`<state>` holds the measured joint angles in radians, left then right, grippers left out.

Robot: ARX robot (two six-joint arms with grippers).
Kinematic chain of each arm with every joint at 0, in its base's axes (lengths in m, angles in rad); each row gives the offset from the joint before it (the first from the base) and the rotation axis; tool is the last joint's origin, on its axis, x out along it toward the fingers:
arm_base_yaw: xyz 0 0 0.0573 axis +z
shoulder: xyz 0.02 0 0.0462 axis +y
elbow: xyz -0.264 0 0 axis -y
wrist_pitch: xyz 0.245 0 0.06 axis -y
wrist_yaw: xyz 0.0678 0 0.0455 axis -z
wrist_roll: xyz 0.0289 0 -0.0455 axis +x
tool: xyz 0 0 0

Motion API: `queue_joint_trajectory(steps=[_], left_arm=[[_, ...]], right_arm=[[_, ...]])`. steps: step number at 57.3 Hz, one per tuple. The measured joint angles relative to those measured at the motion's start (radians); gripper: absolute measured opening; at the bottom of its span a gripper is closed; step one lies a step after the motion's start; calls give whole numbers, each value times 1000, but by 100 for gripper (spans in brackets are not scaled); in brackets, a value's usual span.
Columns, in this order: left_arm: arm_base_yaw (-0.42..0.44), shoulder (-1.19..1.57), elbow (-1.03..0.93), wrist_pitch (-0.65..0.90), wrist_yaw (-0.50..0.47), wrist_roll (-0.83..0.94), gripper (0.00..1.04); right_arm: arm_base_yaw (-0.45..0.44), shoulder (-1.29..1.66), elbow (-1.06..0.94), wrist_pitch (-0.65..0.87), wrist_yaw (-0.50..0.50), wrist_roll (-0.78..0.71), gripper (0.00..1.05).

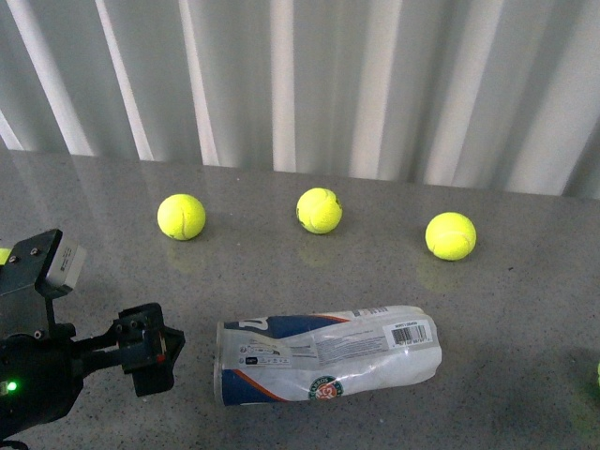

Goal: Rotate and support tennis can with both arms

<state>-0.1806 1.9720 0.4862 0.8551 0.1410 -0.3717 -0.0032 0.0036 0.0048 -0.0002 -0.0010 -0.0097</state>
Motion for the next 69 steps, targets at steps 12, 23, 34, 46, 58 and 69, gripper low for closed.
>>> queue_joint_trajectory(steps=[12,23,34,46,58,69], left_arm=[[-28,26,11,91,74,-155,98],[-128,53,10,180,99,-295,98],[-200,73,9,211,93,-362,98],[-298,128,23,241,56,-399,98],[-346,178,51,258,-9,-409,87],[-350,180,51,256,-24,-402,55]], right_arm=[[0,0,0,0,0,0,97],[0,0,0,0,0,0,97],[0,0,0,0,0,0,97],[0,0,0,0,0,0,97],[0,0,0,0,0,0,97],[0,0,0,0,0,0,97]])
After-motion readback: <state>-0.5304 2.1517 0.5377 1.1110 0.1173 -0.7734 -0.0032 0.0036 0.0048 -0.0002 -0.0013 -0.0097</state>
